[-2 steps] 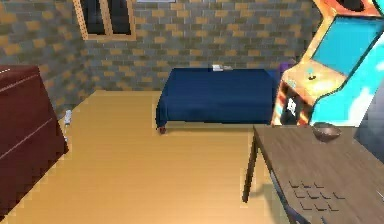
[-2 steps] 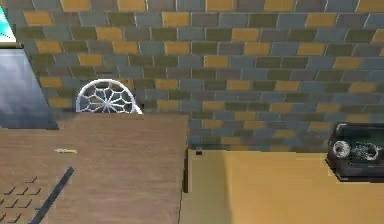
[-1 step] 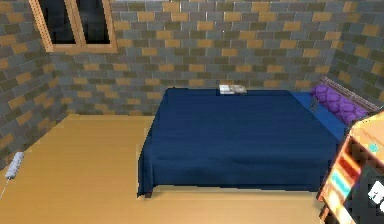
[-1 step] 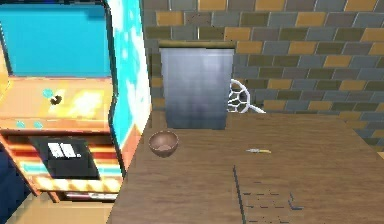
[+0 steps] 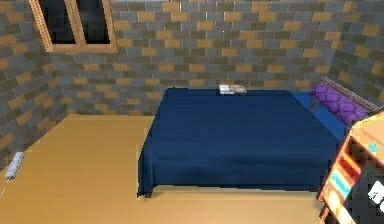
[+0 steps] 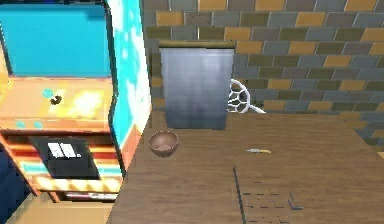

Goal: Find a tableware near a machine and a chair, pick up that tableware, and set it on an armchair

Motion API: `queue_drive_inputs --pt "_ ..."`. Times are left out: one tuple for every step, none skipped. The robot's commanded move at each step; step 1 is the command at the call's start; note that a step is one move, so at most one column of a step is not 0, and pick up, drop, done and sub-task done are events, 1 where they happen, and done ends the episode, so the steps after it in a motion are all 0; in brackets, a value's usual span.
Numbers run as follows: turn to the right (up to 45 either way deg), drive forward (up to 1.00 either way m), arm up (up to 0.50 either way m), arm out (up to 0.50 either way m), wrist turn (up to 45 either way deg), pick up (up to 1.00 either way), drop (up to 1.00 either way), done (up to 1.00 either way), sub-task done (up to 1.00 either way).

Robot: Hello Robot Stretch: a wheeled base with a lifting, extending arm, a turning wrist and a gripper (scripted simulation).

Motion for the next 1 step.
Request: queue_drive_inputs --pt "0.0 0.00 0.38 0.00 0.0 0.00 0.00 0.00 0.00"
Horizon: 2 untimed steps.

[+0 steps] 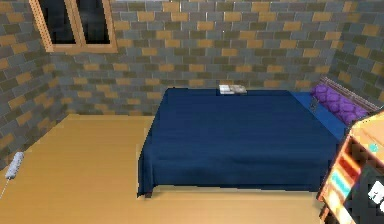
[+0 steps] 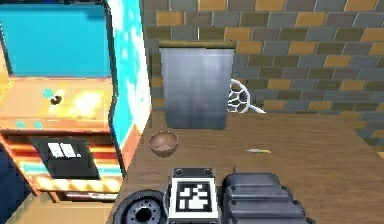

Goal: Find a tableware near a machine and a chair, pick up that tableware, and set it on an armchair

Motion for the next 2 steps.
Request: queue_drive_inputs --pt "0.0 0.00 0.00 0.40 0.0 0.00 0.00 0.00 0.00" --pt "0.0 0.00 0.00 0.00 45.0 0.00 0.00 0.00 0.00"
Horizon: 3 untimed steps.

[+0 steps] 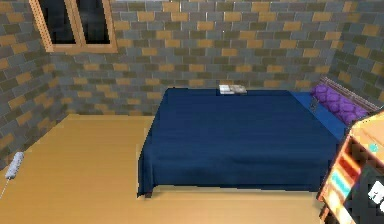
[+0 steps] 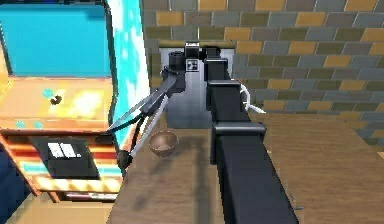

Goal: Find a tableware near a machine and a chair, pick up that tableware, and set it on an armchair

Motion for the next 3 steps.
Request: queue_drive_inputs --pt "0.0 0.00 0.00 0.00 45.0 0.00 0.00 0.00 0.00" --pt "0.0 0.00 0.00 0.00 45.0 0.00 0.00 0.00 0.00" --pt "0.0 0.00 0.00 0.00 21.0 0.00 0.00 0.00 0.00"
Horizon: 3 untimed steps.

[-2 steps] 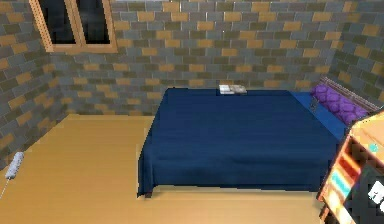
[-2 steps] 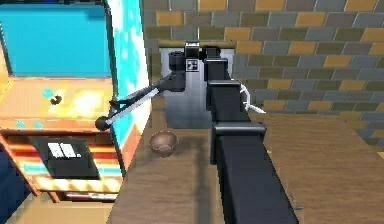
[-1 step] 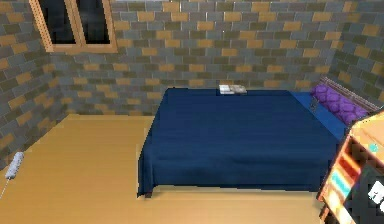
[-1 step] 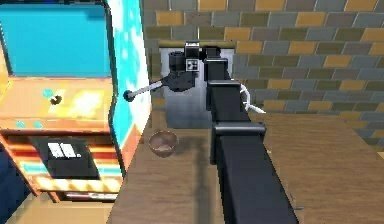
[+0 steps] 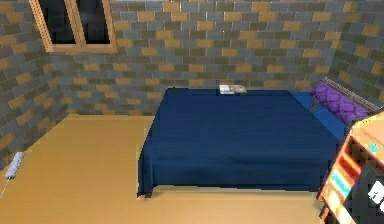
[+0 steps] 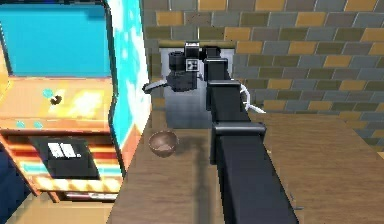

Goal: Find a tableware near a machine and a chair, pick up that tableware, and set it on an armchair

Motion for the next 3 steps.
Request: queue_drive_inputs --pt "0.0 0.00 -0.28 0.00 0.0 0.00 0.00 0.00 0.00" --pt "0.0 0.00 0.00 0.00 0.0 1.00 0.00 0.00 0.00" --pt "0.0 0.00 0.10 0.00 0.0 0.00 0.00 0.00 0.00"
